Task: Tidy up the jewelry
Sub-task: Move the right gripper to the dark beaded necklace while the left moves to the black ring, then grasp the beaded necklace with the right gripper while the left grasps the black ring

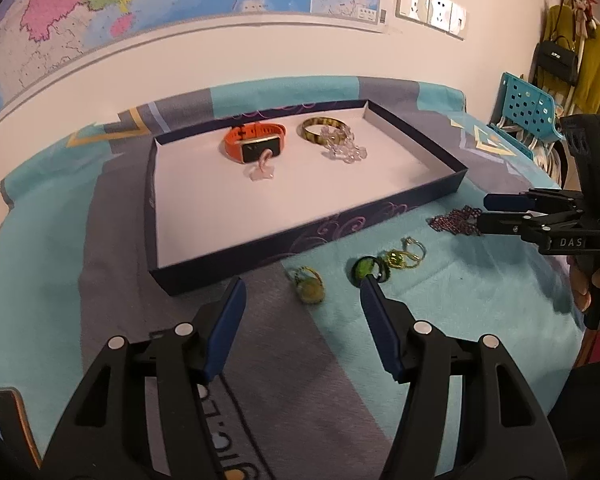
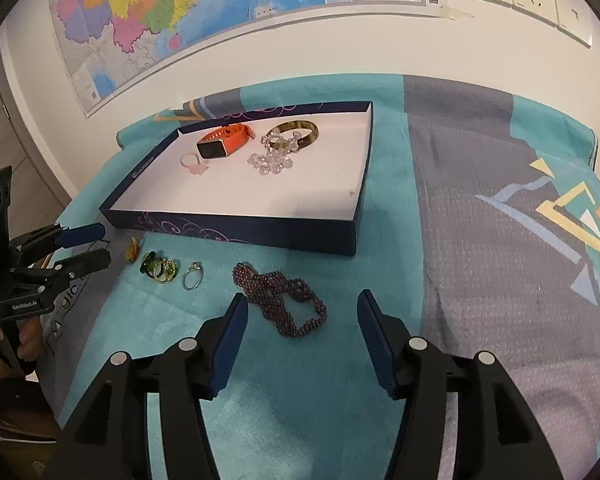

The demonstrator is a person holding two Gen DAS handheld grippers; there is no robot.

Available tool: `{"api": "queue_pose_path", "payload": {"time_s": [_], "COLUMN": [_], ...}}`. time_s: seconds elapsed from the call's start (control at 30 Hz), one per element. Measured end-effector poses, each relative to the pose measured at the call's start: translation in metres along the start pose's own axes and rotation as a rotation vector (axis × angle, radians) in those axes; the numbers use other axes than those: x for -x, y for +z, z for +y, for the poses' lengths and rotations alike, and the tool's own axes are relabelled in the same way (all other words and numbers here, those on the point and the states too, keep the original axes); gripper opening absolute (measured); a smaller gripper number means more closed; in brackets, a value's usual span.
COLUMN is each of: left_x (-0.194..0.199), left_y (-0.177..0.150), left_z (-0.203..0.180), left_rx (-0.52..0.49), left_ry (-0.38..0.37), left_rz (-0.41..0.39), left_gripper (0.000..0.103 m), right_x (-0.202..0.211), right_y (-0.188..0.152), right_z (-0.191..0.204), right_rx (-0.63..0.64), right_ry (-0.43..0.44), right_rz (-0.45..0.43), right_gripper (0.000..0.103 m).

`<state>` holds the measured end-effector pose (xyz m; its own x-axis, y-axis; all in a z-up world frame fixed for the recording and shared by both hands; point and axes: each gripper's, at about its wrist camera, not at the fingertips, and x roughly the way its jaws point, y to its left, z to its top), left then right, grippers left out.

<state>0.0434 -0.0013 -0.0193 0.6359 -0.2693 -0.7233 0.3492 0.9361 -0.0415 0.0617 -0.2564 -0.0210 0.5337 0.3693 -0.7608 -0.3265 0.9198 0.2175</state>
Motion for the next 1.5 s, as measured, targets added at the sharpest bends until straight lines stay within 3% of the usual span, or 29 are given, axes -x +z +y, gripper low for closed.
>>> {"api": "queue_pose_path", "payload": {"time_s": [0.37,0.77,0.83,0.9,1.03,1.1,1.17,1.5], "left_x": [-0.007,-0.014,-0.014,-0.015,-0.015,-0.014,-0.015,-0.033], "left_y": [-0.003,-0.002,-0.002,-0.002,-0.002,-0.002,-0.001,0.012], "left_z": [-0.026,-0.021,-0.019,-0.018,-0.017,-0.017,-0.019,-0.026], "left_rx": [-0.048,-0.015,-0.010,-0.003,0.002,-0.002,-0.007,-0.020], "left_ry": [-0.039,-0.040,-0.039,-0.041,-0.046,-0.061,-0.091,-0.120], "left_rz": [0.016,0.034,0.036,0.038,0.037,0.037,0.040,0.068], "left_gripper": [0.059,0.059,0.059,0.059,0.059,0.055,0.046,0.036], "right_x": [-0.009,-0.017,-0.018,-0.020,-0.020,-0.019,-0.019,-0.018], "right_y": [0.001,0.005,0.006,0.006,0.006,0.006,0.006,0.005], "right_z": [0.012,0.021,0.026,0.029,0.028,0.027,0.027,0.025], "right_rx": [0.030,0.064,0.090,0.110,0.114,0.114,0.115,0.099], "right_ry": [-0.002,-0.027,-0.054,-0.078,-0.090,-0.085,-0.080,-0.046], "right_rz": [0.012,0.021,0.025,0.027,0.026,0.026,0.026,0.023], "right_gripper": [0.054,0.055,0.051,0.039,0.030,0.018,0.013,0.005]}}
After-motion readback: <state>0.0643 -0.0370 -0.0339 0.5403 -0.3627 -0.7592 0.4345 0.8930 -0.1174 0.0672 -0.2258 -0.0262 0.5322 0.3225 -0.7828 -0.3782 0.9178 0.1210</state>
